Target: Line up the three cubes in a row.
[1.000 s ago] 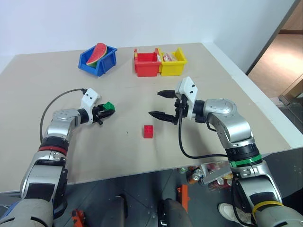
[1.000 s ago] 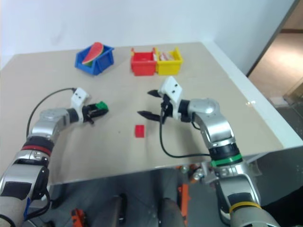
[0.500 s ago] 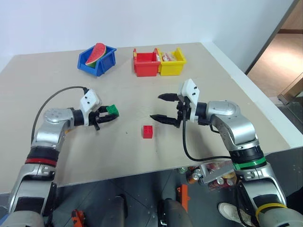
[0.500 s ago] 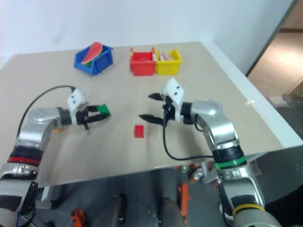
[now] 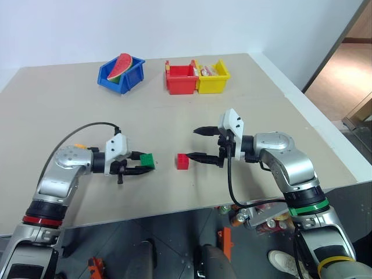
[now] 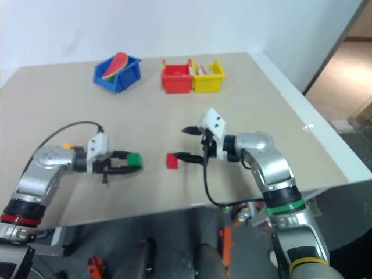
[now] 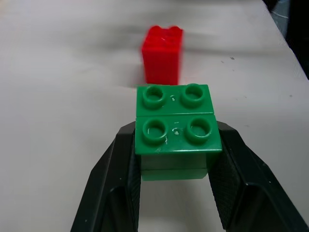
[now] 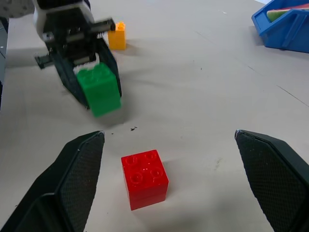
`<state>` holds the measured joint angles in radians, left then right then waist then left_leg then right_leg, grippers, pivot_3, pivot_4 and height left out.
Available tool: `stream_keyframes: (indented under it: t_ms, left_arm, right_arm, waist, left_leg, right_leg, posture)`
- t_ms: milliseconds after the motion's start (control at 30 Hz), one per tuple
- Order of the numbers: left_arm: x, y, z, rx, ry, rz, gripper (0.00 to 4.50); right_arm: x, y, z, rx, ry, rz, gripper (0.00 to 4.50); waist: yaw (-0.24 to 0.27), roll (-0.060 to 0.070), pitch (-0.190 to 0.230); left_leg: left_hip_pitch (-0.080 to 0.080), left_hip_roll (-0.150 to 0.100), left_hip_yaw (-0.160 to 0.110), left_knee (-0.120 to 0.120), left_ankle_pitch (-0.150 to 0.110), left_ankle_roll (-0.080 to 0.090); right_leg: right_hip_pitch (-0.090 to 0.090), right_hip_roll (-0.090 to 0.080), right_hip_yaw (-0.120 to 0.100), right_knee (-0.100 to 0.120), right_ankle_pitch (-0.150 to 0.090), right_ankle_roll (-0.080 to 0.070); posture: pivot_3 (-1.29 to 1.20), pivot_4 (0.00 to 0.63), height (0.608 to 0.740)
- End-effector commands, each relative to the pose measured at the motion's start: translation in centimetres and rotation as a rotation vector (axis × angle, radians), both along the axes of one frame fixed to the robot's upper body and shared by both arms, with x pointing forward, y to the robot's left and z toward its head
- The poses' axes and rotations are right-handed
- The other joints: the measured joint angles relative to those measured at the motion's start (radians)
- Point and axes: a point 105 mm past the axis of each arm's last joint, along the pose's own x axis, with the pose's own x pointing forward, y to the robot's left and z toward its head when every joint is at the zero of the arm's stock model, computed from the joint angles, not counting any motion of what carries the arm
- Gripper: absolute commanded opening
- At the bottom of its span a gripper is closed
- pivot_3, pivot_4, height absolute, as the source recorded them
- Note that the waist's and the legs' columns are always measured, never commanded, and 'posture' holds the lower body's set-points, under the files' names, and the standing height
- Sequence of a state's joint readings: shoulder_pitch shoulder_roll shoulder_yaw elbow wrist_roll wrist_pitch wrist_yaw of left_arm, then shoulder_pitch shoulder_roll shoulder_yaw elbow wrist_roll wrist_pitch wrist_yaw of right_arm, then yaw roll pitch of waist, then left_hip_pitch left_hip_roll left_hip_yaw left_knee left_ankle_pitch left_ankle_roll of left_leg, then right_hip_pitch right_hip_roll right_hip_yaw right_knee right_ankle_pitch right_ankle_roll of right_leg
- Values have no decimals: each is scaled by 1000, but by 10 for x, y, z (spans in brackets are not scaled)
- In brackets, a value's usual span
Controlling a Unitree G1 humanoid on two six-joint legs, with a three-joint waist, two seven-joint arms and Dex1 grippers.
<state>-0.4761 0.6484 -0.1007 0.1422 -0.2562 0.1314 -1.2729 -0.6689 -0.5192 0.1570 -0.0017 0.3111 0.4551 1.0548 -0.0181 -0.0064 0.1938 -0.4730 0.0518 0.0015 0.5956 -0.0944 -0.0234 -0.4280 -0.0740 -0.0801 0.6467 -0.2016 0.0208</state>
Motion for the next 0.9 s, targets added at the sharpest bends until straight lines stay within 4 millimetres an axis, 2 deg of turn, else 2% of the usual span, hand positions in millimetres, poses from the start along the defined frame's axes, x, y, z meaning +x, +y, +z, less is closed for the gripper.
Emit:
stream_keyframes:
  t_ms: [33, 467, 733, 767, 900]
  left_arm:
    - [1, -1, 2, 8, -22, 8, 1338]
    - [11, -7, -2, -10, -8, 47, 1338]
    - [13, -7, -4, -11, 5, 40, 1338]
    - [13, -8, -4, -11, 10, 32, 2365]
    - [11, -9, -1, -7, -4, 4, 3640]
  right_arm:
    - [-6, 4, 11, 10, -51, 32, 4500]
    - [-16, 6, 12, 14, -25, 103, 4500]
    - [-14, 6, 12, 4, -35, 106, 4500]
    - [-14, 6, 12, 1, -36, 104, 4500]
    - [-13, 6, 11, -3, -40, 101, 4500]
  waist:
    - [0, 0, 0]
    - [0, 0, 0]
    - [0, 0, 0]
    - [0, 0, 0]
    - [0, 0, 0]
  left_leg:
    - [0, 0, 0, 0, 0, 0]
    - [0, 0, 0, 0, 0, 0]
    - [0, 0, 0, 0, 0, 0]
    - [0, 0, 0, 0, 0, 0]
    - [0, 0, 0, 0, 0, 0]
  right_leg:
    - [0, 0, 0, 0, 0, 0]
    - [0, 0, 0, 0, 0, 0]
    - [0, 0, 0, 0, 0, 0]
    - [0, 0, 0, 0, 0, 0]
    - [0, 0, 0, 0, 0, 0]
  posture:
    - [0, 150, 740]
    - [0, 150, 740]
    - [0, 150, 740]
    - [0, 150, 740]
    - [0, 150, 740]
